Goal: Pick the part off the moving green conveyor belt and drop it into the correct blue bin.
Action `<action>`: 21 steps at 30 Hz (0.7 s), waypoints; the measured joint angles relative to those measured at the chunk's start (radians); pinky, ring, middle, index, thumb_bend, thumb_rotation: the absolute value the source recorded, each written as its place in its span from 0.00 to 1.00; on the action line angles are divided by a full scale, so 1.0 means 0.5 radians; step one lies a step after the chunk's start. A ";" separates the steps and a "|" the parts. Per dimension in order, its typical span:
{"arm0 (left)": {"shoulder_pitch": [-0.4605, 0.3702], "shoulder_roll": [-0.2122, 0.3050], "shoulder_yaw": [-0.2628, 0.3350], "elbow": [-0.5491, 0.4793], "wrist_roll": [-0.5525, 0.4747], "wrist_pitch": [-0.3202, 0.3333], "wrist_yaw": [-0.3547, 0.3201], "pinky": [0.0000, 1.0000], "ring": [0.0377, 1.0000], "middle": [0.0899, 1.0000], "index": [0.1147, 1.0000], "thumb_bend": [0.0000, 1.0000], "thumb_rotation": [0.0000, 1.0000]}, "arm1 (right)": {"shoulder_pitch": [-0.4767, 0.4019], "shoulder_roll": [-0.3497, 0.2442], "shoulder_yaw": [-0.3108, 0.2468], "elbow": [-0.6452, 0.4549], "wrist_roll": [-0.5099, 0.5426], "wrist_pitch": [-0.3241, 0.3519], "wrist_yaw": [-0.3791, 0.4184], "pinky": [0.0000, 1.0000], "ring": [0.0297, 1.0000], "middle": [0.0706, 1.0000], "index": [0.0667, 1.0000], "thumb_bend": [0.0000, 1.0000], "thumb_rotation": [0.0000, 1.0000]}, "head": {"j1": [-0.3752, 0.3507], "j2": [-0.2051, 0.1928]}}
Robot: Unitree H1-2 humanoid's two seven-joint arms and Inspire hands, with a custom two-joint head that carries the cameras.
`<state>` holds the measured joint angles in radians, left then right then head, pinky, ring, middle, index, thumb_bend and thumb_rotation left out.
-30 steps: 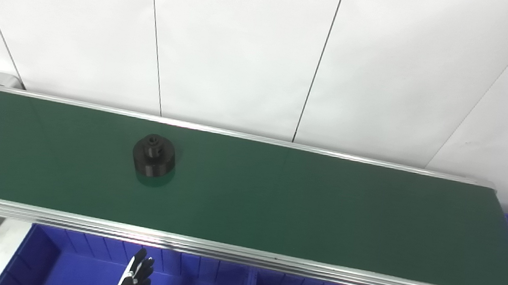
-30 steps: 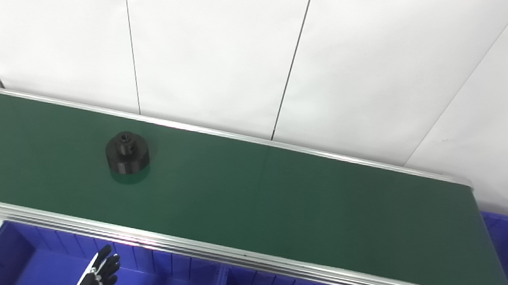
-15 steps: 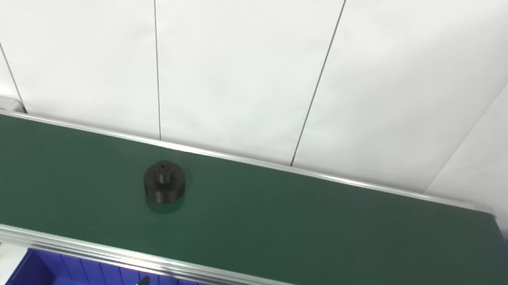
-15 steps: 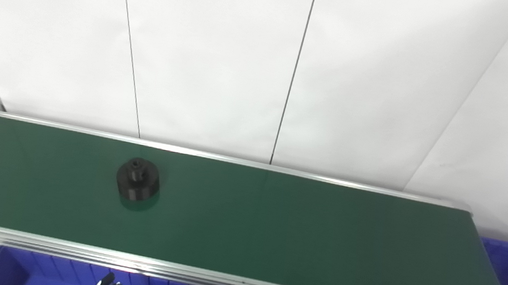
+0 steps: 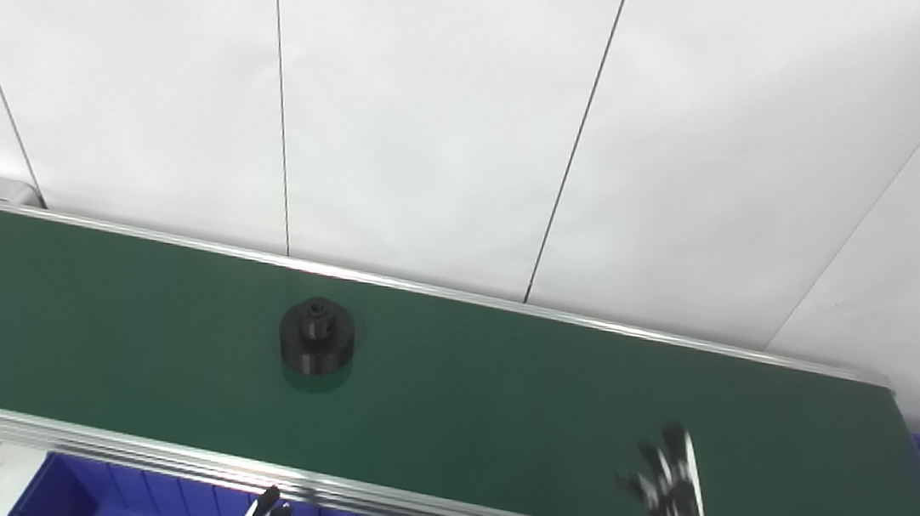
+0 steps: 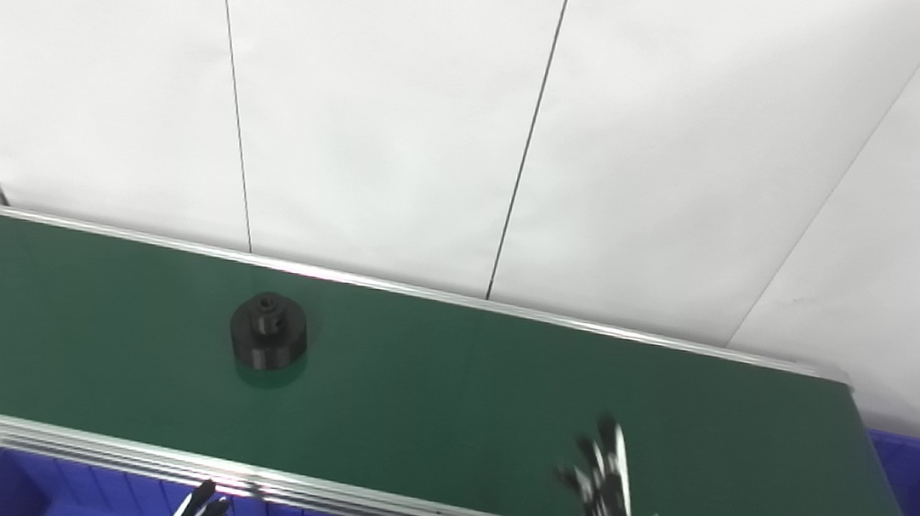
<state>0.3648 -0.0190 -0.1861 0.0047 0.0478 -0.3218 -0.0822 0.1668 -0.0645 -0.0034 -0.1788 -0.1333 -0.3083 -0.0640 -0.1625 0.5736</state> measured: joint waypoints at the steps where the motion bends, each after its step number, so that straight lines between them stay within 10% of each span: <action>1: -0.002 0.000 0.001 -0.012 0.000 0.016 0.000 0.95 0.96 0.95 0.98 0.63 0.84 | -0.055 -0.022 0.001 -0.011 -0.012 0.035 0.014 0.73 0.89 0.96 0.97 1.00 0.50 | -0.003 0.003; 11: -0.048 0.001 -0.009 -0.042 0.015 0.049 0.002 0.97 0.96 0.95 0.99 0.65 0.85 | -0.655 -0.130 0.111 0.149 -0.243 0.340 0.155 0.68 0.86 0.96 0.92 1.00 0.43 | -0.031 0.037; 21: -0.071 -0.030 -0.031 -0.036 0.045 0.051 0.009 0.93 0.96 0.94 0.99 0.62 0.85 | -1.204 -0.283 0.463 0.515 -0.819 0.784 0.399 0.67 0.90 0.94 0.87 1.00 0.38 | -0.006 0.022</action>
<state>0.3293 -0.0341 -0.2014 -0.0131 0.0704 -0.2962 -0.0779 -0.4352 -0.2061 0.2279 0.0787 -0.5429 0.0837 0.1355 -0.1657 0.5845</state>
